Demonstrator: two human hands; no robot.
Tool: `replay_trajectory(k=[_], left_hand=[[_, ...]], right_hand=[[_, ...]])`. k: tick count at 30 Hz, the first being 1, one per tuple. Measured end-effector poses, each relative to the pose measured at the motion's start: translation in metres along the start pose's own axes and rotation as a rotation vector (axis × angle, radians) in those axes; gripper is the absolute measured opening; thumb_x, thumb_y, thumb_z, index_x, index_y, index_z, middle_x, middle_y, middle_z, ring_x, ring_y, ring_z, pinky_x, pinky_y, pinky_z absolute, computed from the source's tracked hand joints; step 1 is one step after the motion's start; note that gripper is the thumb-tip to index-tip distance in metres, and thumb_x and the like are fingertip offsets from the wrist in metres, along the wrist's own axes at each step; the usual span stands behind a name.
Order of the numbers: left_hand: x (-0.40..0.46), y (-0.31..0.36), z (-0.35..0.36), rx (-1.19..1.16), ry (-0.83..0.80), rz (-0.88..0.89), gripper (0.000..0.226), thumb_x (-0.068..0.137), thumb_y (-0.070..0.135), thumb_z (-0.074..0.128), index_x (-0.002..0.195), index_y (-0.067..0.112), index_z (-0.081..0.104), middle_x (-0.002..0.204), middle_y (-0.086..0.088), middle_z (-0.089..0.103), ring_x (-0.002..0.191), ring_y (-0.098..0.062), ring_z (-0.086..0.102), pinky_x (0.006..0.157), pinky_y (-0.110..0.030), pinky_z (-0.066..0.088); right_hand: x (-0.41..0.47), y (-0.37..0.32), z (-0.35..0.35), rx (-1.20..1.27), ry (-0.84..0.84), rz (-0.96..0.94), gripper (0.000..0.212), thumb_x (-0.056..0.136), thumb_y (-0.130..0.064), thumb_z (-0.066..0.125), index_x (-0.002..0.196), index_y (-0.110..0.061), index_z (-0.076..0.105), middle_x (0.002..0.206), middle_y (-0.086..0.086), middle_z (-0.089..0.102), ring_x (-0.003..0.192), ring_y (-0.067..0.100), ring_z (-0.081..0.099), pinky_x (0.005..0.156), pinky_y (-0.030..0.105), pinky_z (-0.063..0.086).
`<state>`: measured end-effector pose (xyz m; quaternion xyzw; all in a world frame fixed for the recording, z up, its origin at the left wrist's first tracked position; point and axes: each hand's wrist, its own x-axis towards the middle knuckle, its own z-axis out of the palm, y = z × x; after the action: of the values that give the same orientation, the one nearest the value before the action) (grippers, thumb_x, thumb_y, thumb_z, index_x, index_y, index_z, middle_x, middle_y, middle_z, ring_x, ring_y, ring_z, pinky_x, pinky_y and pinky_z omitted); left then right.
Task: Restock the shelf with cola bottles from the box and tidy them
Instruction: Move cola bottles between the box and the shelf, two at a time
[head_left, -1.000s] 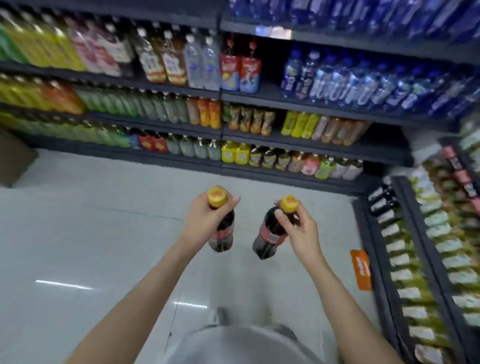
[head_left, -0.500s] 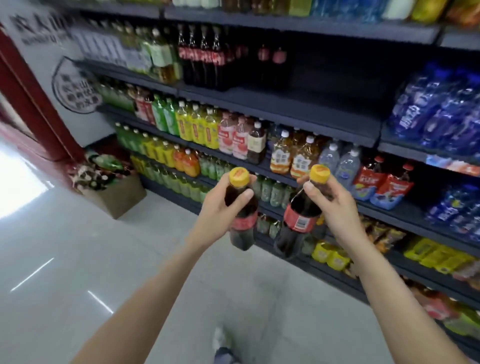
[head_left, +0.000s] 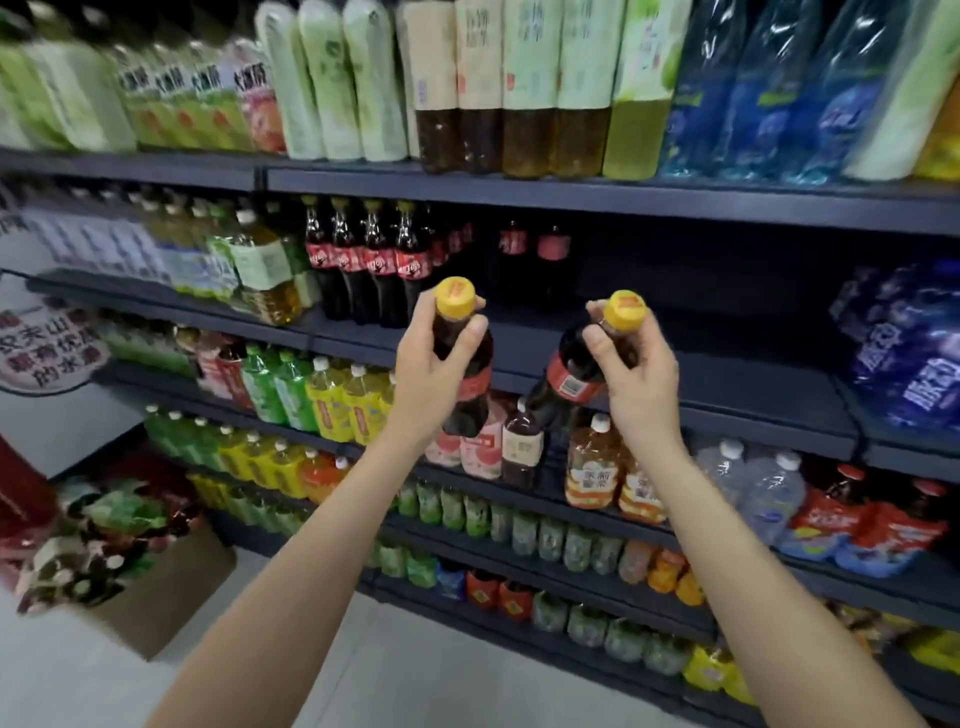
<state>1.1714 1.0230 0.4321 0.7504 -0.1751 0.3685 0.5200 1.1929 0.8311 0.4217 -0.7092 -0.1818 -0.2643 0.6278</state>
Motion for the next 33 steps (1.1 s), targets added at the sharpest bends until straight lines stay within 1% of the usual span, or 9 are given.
replay_trajectory(k=[10, 17, 20, 23, 26, 27, 29, 31, 33], left_hand=[[0.120, -0.130, 0.068, -0.202, -0.059, -0.072, 0.018, 0.092, 0.018, 0.060, 0.110, 0.013, 0.057, 0.102, 0.009, 0.063, 0.098, 0.005, 0.057, 0.089, -0.010, 0.039], [0.147, -0.168, 0.100, -0.283, -0.032, -0.145, 0.018, 0.093, 0.020, 0.061, 0.108, 0.012, 0.059, 0.098, 0.013, 0.061, 0.095, 0.009, 0.056, 0.088, -0.008, 0.039], [0.153, -0.173, 0.110, -0.264, -0.073, -0.143, 0.016, 0.093, 0.024, 0.060, 0.107, 0.017, 0.056, 0.099, 0.013, 0.062, 0.096, 0.007, 0.056, 0.087, -0.010, 0.039], [0.155, -0.181, 0.118, -0.153, -0.119, -0.106, 0.033, 0.089, 0.039, 0.060, 0.110, 0.015, 0.052, 0.104, 0.002, 0.061, 0.099, -0.006, 0.057, 0.086, -0.020, 0.041], [0.146, -0.198, 0.119, -0.046, -0.134, -0.122, 0.071, 0.084, 0.037, 0.069, 0.140, 0.012, 0.033, 0.138, -0.001, 0.046, 0.126, -0.009, 0.044, 0.103, -0.020, 0.036], [0.139, -0.205, 0.118, -0.042, -0.142, -0.140, 0.082, 0.083, 0.033, 0.071, 0.147, 0.014, 0.022, 0.145, 0.002, 0.035, 0.132, -0.005, 0.036, 0.105, -0.013, 0.032], [0.118, -0.218, 0.121, -0.006, -0.181, -0.141, 0.096, 0.082, 0.026, 0.073, 0.151, 0.018, 0.006, 0.149, 0.009, 0.020, 0.133, 0.007, 0.023, 0.101, 0.000, 0.023], [0.100, -0.229, 0.126, 0.075, -0.205, -0.143, 0.101, 0.084, 0.023, 0.072, 0.152, 0.018, -0.003, 0.150, 0.009, 0.015, 0.130, 0.010, 0.020, 0.099, -0.003, 0.024], [0.091, -0.233, 0.129, 0.139, -0.164, -0.158, 0.099, 0.084, 0.023, 0.071, 0.152, 0.020, -0.002, 0.152, 0.001, 0.022, 0.127, 0.005, 0.028, 0.093, -0.013, 0.030]], right_hand=[[0.111, 0.078, 0.064, -0.204, 0.229, 0.040, 0.018, 0.091, -0.027, 0.061, 0.104, -0.015, 0.062, 0.096, -0.014, 0.064, 0.092, -0.002, 0.059, 0.084, 0.013, 0.042], [0.145, 0.106, 0.074, -0.278, 0.293, 0.052, 0.015, 0.092, -0.031, 0.059, 0.096, -0.016, 0.059, 0.085, -0.011, 0.062, 0.079, -0.005, 0.055, 0.075, 0.008, 0.040], [0.156, 0.116, 0.072, -0.290, 0.283, 0.061, 0.019, 0.091, -0.037, 0.059, 0.096, -0.018, 0.057, 0.085, -0.011, 0.062, 0.082, -0.001, 0.057, 0.078, 0.015, 0.043], [0.157, 0.133, 0.072, -0.376, 0.205, 0.062, 0.037, 0.087, -0.045, 0.062, 0.112, -0.020, 0.050, 0.105, -0.006, 0.061, 0.098, 0.008, 0.057, 0.082, 0.022, 0.046], [0.141, 0.154, 0.071, -0.359, 0.101, 0.077, 0.080, 0.082, -0.036, 0.071, 0.145, -0.024, 0.023, 0.141, -0.011, 0.035, 0.120, -0.007, 0.038, 0.089, 0.002, 0.036], [0.135, 0.162, 0.068, -0.332, 0.071, 0.078, 0.091, 0.082, -0.034, 0.072, 0.149, -0.028, 0.011, 0.147, -0.011, 0.029, 0.125, -0.007, 0.034, 0.095, 0.004, 0.035], [0.123, 0.179, 0.060, -0.349, 0.005, 0.086, 0.105, 0.080, -0.036, 0.073, 0.147, -0.041, -0.007, 0.153, -0.004, 0.028, 0.134, 0.007, 0.036, 0.106, 0.027, 0.038], [0.113, 0.193, 0.054, -0.445, -0.038, 0.105, 0.108, 0.080, -0.039, 0.073, 0.145, -0.045, -0.014, 0.150, 0.001, 0.033, 0.134, 0.018, 0.035, 0.106, 0.036, 0.034], [0.107, 0.202, 0.053, -0.371, -0.029, 0.157, 0.103, 0.079, -0.039, 0.073, 0.148, -0.040, -0.004, 0.147, -0.001, 0.037, 0.133, 0.016, 0.035, 0.104, 0.032, 0.033]])
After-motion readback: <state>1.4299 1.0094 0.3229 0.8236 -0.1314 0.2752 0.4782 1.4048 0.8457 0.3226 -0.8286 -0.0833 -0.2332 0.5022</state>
